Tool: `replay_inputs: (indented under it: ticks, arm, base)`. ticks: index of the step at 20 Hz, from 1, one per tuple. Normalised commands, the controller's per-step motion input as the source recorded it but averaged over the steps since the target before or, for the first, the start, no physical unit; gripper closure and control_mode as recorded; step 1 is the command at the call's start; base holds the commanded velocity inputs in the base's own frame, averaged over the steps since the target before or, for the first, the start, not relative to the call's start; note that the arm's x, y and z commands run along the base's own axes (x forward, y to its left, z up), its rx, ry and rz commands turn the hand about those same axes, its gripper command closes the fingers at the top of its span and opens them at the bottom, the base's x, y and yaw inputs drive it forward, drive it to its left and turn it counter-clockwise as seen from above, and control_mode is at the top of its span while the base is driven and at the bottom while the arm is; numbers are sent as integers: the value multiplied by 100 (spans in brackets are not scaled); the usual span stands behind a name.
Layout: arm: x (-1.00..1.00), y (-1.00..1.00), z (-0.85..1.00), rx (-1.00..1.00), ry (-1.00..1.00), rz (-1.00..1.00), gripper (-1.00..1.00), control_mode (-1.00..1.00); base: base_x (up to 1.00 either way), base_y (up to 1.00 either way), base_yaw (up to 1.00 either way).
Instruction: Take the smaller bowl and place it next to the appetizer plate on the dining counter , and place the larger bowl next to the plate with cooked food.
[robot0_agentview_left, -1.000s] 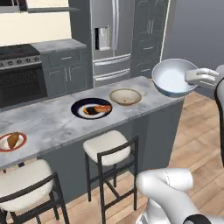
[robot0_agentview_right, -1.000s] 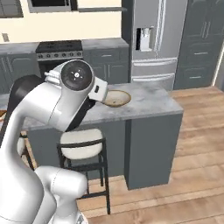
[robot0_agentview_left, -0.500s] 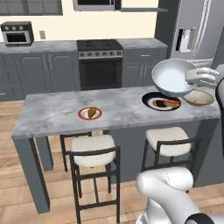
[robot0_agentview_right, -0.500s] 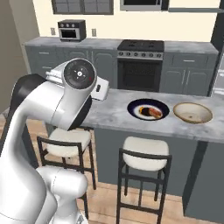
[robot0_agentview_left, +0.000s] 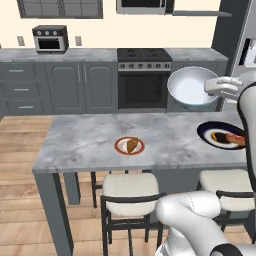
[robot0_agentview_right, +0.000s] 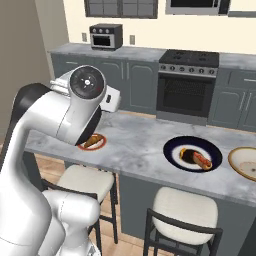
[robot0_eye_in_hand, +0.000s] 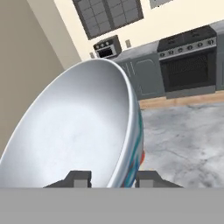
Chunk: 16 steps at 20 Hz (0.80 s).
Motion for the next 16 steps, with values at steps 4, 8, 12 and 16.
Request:
replay_inputs:
  ticks: [4,8,12,16]
  arm:
    - [0,0,0,0,0,0,100,100]
    - [34,0,-57,-5,17,0,100,-100]
    - [36,-2,-93,-6,25,0,100,-100]
    - [22,-6,-82,0,13,0,100,-100]
  base:
    - [59,0,0]
    - [6,0,-1]
    - [0,0,0]
    - [0,0,0]
